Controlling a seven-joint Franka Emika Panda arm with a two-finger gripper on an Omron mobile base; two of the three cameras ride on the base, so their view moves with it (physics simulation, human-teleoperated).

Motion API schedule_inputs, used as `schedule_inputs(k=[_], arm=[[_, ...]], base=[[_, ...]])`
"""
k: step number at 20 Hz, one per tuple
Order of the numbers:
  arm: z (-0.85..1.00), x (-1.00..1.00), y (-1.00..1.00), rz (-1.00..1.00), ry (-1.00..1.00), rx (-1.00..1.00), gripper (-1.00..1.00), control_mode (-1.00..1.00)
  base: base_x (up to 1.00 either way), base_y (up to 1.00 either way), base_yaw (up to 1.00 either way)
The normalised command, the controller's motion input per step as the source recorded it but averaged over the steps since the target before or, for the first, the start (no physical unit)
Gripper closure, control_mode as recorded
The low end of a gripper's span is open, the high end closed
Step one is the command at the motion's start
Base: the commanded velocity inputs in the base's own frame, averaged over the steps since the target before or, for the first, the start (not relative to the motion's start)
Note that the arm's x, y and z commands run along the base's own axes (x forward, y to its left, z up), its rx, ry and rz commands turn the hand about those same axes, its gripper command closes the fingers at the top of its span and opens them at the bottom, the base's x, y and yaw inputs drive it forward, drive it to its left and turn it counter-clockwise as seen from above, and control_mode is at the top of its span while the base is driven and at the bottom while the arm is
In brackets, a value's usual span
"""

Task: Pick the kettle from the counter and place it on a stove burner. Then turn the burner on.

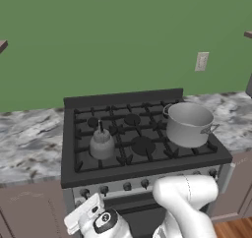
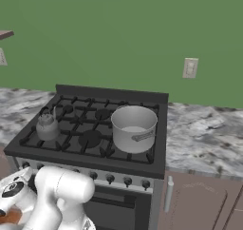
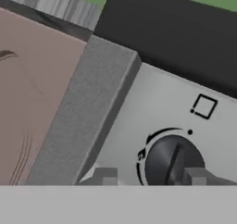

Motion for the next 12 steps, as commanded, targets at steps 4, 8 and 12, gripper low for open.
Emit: schedule_inputs(k=[4, 8, 12], arm=[[-0.94, 0.12, 0.81, 0.39, 0.0, -0.54, 1.0, -1.0], [-1.0, 0.01, 0.84, 0.38, 0.09, -0.62, 1.0, -1.0], [-1.0, 0.08, 0.6, 0.43, 0.2, -0.58, 1.0, -1.0]], base=[[0.0, 0.0, 0.0], [0.0, 0.0, 0.0], [0.0, 0.0, 0.0]])
